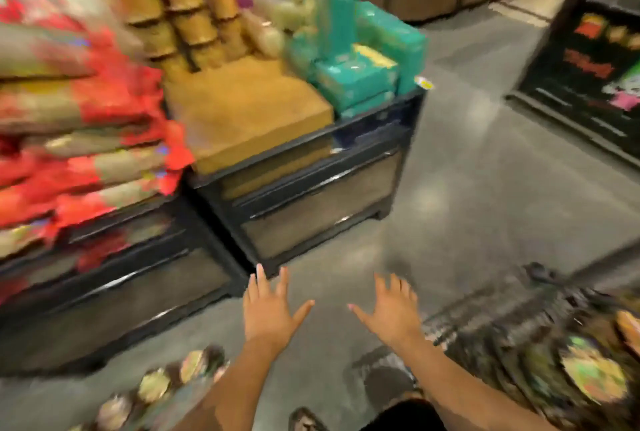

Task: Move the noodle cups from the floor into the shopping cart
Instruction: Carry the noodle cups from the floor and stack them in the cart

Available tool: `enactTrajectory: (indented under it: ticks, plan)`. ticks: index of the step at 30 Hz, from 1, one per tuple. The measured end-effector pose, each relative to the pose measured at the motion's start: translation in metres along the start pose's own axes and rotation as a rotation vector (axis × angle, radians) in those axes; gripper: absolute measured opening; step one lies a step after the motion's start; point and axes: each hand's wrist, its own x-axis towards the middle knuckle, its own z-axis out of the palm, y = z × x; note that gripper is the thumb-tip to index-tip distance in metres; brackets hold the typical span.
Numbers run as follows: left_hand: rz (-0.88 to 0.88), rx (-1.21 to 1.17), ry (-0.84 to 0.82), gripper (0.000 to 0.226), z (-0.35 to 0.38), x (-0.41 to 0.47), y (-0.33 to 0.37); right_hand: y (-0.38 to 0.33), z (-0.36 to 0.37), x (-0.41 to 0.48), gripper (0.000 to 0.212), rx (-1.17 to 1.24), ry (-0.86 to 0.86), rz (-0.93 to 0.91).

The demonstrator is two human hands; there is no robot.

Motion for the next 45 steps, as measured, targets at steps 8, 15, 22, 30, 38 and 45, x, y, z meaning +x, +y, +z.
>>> enactTrajectory:
  ticks: [8,15,22,30,38,45]
  plan:
    - [-0.507,-0.171,-0.012,0.137,0.019,-0.070,-0.173,-0.165,0.040,0.002,0.093,-0.310,-0.132,-0.463]
    - [-0.857,-0.449,0.006,0.098,0.049,-0.124,-0.227,-0.257,0.079,0.016,0.097,-0.544,-0.246,-0.748]
    - [-1.199,-0.506,-0.042,0.105,0.070,-0.119,-0.254,-0.345,0.111,0.055,0.093,-0.738,-0.335,-1.047]
    - [-1.468,-0.781,0.020,0.105,0.088,-0.047,-0.241,-0.430,0.123,0.136,0.094,-0.998,-0.326,-1.303]
    - [-1.593,-0.942,-0.067,0.096,0.134,-0.010,-0.209,-0.453,0.167,0.165,0.091,-1.200,-0.380,-1.440]
    - [-1.612,-0.979,-0.050,0.097,0.241,0.043,-0.227,-0.463,0.283,0.198,0.092,-1.256,-0.369,-1.498]
